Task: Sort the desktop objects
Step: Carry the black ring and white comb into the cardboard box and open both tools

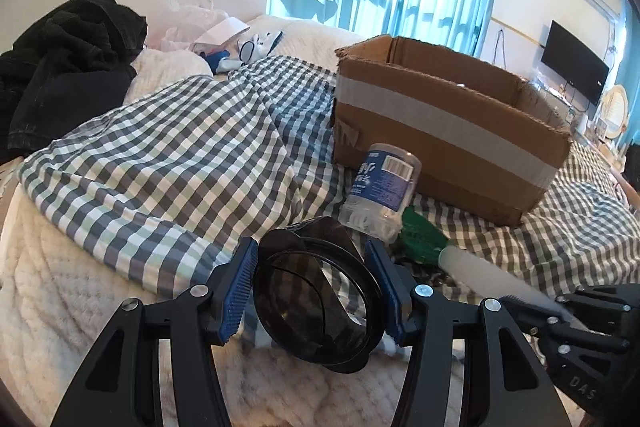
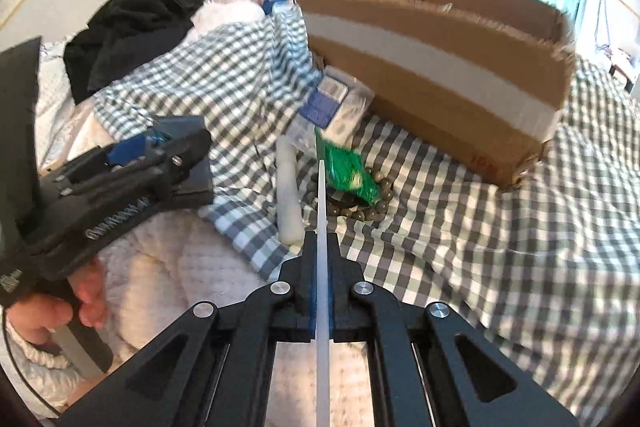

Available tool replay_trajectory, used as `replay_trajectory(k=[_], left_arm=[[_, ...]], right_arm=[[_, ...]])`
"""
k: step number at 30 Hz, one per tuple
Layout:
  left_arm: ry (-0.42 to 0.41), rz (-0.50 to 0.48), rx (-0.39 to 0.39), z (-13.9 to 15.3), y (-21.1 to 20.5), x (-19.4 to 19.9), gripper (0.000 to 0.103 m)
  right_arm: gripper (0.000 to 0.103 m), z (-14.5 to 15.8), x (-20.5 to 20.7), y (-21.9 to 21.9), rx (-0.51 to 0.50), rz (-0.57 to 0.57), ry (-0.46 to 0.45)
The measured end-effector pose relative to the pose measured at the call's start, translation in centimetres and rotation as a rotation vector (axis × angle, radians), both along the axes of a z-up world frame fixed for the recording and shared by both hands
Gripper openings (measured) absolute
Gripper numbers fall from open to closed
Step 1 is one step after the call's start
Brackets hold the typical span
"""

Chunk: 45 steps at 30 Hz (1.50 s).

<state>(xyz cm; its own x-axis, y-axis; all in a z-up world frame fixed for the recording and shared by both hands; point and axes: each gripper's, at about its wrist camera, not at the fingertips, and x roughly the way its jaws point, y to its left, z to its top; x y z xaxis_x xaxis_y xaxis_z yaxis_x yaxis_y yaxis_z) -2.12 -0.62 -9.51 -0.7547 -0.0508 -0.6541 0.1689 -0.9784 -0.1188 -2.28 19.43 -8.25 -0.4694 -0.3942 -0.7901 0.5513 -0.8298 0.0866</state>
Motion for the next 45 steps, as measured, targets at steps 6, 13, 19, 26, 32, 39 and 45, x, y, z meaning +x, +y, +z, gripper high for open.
replay_trajectory(k=[6,13,19,26,32,39,45], left_arm=[[0.039,-0.054,0.005,3.1,1.8,1.3,0.056],[0.063,-0.205,0.014,9.5,4.3,-0.3,0.056],[-0.054,-0.261,0.153,17.5,7.6,-4.8,0.056],[0.087,-0.266,0.096,22.8,9.2,-5.8,0.056],[0.168,-0.239,0.051,22.5,7.2,-5.2,0.056],[0.194,-0.248,0.021,19.9,6.5,-9.4,0.056],[0.163,-0.259,0.011,15.3,6.6,-16.7,0.056]], right_arm=[[0.002,6.1,1.4,1.5,-0.072,-0.060,0.100],[0.002,13.7,1.8,3.8,-0.161,-0.127,0.228],[0.002,19.8,2.6,5.7,-0.077,-0.179,0.312],[0.002,23.4,3.0,7.5,-0.081,-0.226,0.380],[0.002,22.0,0.2,5.9,-0.079,-0.223,0.362],[0.002,19.4,-7.3,3.9,-0.083,-0.213,0.309],[0.002,15.2,-15.6,3.2,-0.077,-0.229,0.246]])
